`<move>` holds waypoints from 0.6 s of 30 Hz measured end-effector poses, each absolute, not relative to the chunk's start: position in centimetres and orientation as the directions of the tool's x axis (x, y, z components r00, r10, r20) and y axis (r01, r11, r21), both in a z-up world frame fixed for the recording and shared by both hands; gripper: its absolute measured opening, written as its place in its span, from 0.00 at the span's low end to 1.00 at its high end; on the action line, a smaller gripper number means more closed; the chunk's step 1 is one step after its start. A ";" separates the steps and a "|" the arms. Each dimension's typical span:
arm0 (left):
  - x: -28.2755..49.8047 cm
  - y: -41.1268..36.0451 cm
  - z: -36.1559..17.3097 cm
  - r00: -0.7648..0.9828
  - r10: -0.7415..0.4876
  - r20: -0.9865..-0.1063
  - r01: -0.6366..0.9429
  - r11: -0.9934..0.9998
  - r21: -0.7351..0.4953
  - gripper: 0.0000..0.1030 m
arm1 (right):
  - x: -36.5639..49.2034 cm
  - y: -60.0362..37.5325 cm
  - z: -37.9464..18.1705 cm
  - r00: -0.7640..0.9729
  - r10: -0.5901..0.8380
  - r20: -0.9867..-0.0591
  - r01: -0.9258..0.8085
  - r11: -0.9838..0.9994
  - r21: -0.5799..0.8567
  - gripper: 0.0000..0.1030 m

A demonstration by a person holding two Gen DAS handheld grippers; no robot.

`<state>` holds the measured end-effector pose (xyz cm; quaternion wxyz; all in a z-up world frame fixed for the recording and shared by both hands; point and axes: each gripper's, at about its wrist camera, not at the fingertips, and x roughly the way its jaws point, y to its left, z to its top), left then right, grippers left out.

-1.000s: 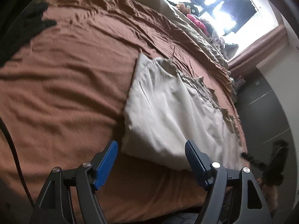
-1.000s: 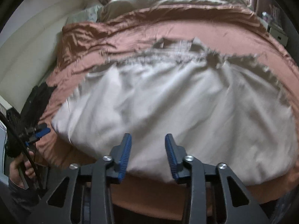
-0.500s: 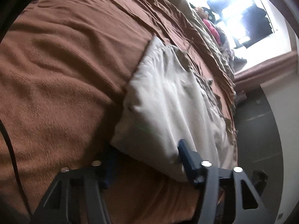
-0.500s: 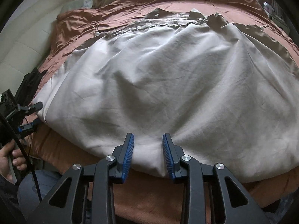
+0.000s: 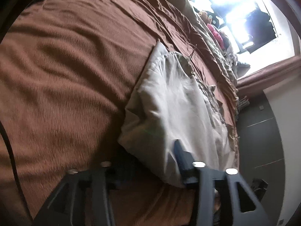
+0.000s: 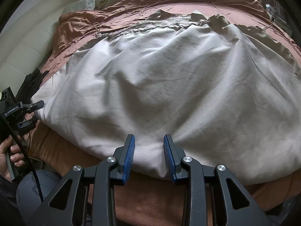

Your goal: Fold large clothes

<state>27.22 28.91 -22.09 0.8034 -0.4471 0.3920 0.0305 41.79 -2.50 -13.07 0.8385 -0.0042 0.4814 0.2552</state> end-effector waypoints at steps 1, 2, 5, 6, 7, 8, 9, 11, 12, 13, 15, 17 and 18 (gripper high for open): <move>26.9 28.9 -22.2 0.701 -0.311 -0.642 -0.392 0.584 -0.711 0.63 | 41.7 -2.5 -13.0 0.408 0.421 -0.810 -0.432 0.871 0.235 0.28; 26.8 28.7 -22.1 0.706 -0.314 -0.634 -0.389 0.576 -0.719 0.67 | 41.6 -2.4 -13.0 0.410 0.418 -0.810 -0.431 0.872 0.232 0.28; 27.3 28.4 -22.3 0.713 -0.330 -0.618 -0.384 0.554 -0.739 0.69 | 41.5 -2.3 -12.8 0.416 0.411 -0.811 -0.430 0.875 0.223 0.28; 27.6 28.4 -22.4 0.712 -0.335 -0.617 -0.384 0.550 -0.742 0.69 | 41.4 -2.3 -12.8 0.417 0.411 -0.811 -0.429 0.875 0.223 0.28; 28.2 28.4 -22.7 0.710 -0.339 -0.618 -0.387 0.545 -0.744 0.69 | 41.4 -2.3 -12.8 0.417 0.411 -0.811 -0.428 0.875 0.224 0.28; 28.6 28.4 -22.9 0.710 -0.340 -0.616 -0.391 0.538 -0.747 0.69 | 41.4 -2.4 -12.8 0.416 0.413 -0.811 -0.429 0.875 0.225 0.28; 28.9 28.5 -23.0 0.717 -0.334 -0.612 -0.393 0.531 -0.751 0.69 | 41.4 -2.4 -12.8 0.415 0.414 -0.810 -0.428 0.875 0.227 0.28; 29.6 28.9 -23.1 0.729 -0.325 -0.603 -0.393 0.521 -0.757 0.69 | 41.6 -2.4 -12.8 0.414 0.413 -0.811 -0.428 0.875 0.227 0.28; 29.9 29.1 -23.0 0.734 -0.319 -0.600 -0.396 0.517 -0.759 0.69 | 41.7 -2.3 -12.8 0.416 0.410 -0.812 -0.430 0.875 0.222 0.28; 30.1 29.2 -23.0 0.736 -0.316 -0.599 -0.399 0.511 -0.761 0.69 | 41.9 -2.1 -12.8 0.415 0.405 -0.815 -0.434 0.875 0.214 0.28; 30.0 29.1 -22.7 0.739 -0.305 -0.601 -0.404 0.514 -0.757 0.65 | 42.6 -1.7 -12.6 0.411 0.397 -0.821 -0.436 0.876 0.205 0.28; 29.7 29.0 -22.6 0.733 -0.284 -0.618 -0.415 0.533 -0.737 0.57 | 43.6 -1.1 -12.5 0.408 0.384 -0.829 -0.441 0.877 0.189 0.28; 29.5 29.0 -22.6 0.730 -0.274 -0.625 -0.421 0.540 -0.729 0.51 | 44.2 -0.6 -12.5 0.407 0.372 -0.834 -0.441 0.880 0.177 0.28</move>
